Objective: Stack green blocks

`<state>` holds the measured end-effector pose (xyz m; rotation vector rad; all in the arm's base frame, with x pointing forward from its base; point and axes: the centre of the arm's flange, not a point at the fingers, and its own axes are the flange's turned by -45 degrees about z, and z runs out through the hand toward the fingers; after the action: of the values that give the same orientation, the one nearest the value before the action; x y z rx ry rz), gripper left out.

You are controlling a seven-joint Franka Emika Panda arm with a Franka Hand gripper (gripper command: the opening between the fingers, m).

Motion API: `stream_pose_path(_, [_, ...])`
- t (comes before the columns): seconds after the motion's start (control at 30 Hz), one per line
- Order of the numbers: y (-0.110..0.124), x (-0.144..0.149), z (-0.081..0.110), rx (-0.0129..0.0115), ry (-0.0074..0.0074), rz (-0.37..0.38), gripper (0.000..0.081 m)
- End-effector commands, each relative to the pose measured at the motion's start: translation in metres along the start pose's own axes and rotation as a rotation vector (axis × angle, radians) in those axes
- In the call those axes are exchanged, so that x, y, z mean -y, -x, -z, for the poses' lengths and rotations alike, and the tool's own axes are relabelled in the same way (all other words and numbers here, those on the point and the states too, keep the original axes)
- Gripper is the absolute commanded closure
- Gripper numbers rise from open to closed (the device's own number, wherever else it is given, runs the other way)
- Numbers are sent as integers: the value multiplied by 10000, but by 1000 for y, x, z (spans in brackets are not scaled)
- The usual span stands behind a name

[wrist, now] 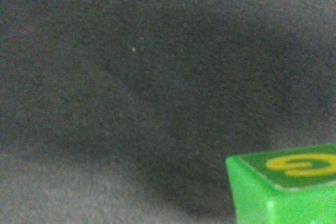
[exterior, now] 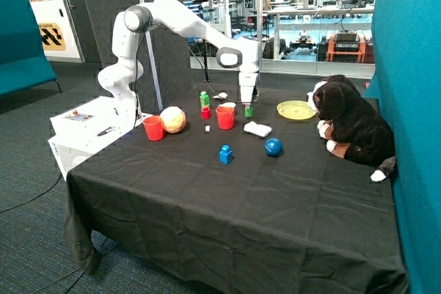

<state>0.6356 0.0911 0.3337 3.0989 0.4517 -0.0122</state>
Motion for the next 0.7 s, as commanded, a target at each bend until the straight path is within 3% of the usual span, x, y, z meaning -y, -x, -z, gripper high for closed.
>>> stream_pose_path(0.0, [11,-3,20,-92,-86,227,808])
stream_pose_path(0.67, [15,6,48,-94,-83,729,808])
